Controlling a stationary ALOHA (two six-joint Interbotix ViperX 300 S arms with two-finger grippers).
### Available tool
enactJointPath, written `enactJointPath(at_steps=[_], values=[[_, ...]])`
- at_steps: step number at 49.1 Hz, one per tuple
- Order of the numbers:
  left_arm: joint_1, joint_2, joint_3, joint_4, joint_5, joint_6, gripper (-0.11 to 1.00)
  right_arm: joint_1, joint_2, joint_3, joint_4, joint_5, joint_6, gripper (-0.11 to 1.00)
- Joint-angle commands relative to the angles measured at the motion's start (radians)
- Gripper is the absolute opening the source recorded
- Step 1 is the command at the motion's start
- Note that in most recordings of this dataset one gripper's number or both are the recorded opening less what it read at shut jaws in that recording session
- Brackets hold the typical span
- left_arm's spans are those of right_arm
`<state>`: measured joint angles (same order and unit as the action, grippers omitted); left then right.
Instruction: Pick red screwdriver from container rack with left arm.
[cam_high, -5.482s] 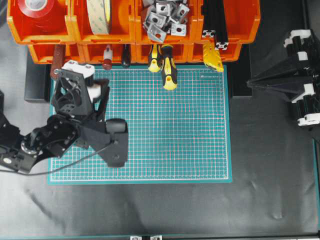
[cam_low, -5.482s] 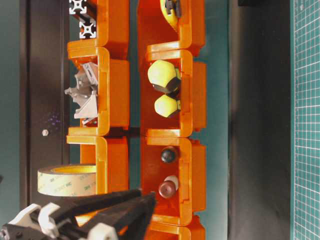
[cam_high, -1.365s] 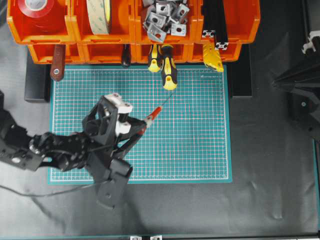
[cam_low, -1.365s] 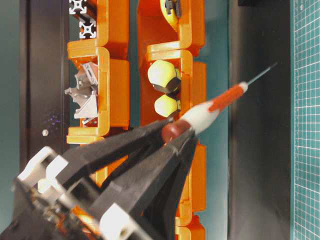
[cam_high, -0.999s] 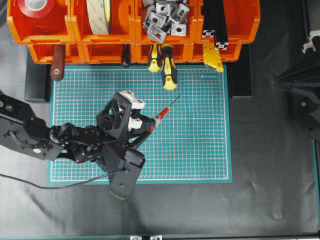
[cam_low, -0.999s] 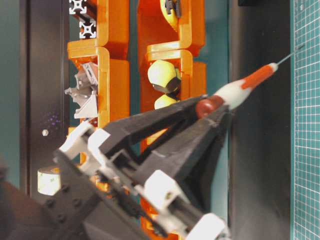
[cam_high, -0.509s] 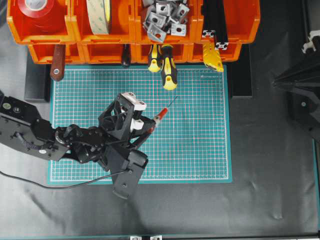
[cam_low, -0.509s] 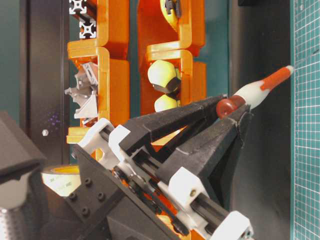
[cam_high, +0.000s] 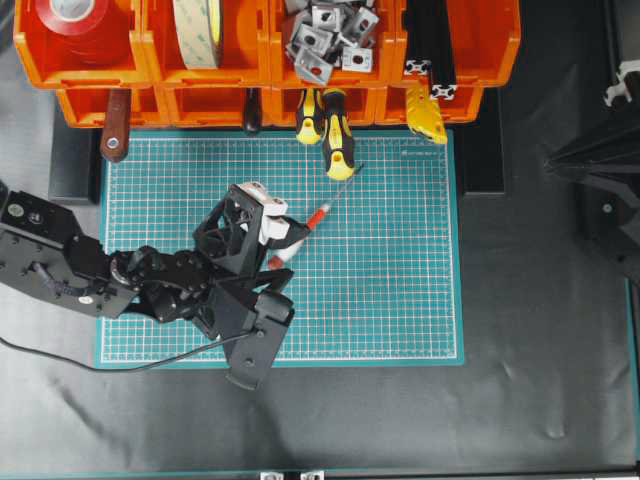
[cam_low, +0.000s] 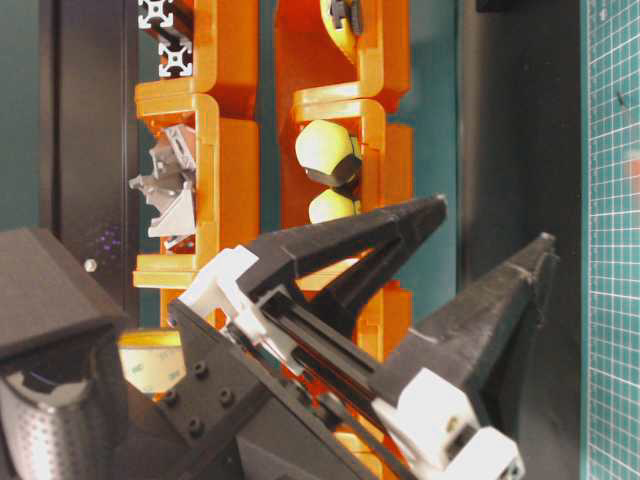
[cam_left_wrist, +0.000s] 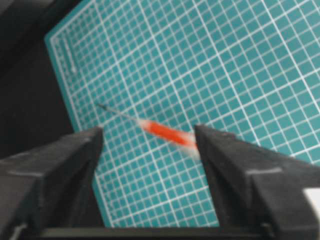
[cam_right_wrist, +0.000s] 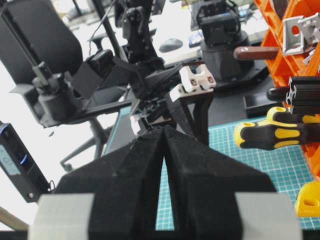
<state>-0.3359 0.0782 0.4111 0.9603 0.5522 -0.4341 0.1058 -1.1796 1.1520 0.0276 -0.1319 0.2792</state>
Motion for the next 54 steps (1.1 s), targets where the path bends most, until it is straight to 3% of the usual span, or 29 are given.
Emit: enactJointPath(at_steps=[1,16,21,31,41,54], values=[[0.003,-0.018,-0.008,0.005,-0.006,-0.002,0.77,0.0,0.006,-0.034,-0.002,0.002,-0.002,0.0],[0.0,-0.026,-0.005,0.005,-0.006,-0.009,0.78,-0.002,0.006,-0.034,-0.002,0.002,-0.003,0.0],[0.0,-0.057,0.003,0.005,-0.006,-0.043,0.78,-0.002,0.006,-0.034,-0.003,0.002,-0.005,0.0],[-0.002,-0.207,0.067,0.005,-0.008,-0.207,0.78,-0.002,0.006,-0.034,-0.006,0.002,-0.006,0.0],[-0.032,-0.471,0.196,0.005,-0.055,-0.39,0.78,0.0,0.006,-0.032,-0.008,0.015,-0.008,0.0],[-0.04,-0.741,0.33,0.005,-0.158,-0.514,0.78,-0.002,0.008,-0.031,-0.011,0.018,-0.011,0.0]])
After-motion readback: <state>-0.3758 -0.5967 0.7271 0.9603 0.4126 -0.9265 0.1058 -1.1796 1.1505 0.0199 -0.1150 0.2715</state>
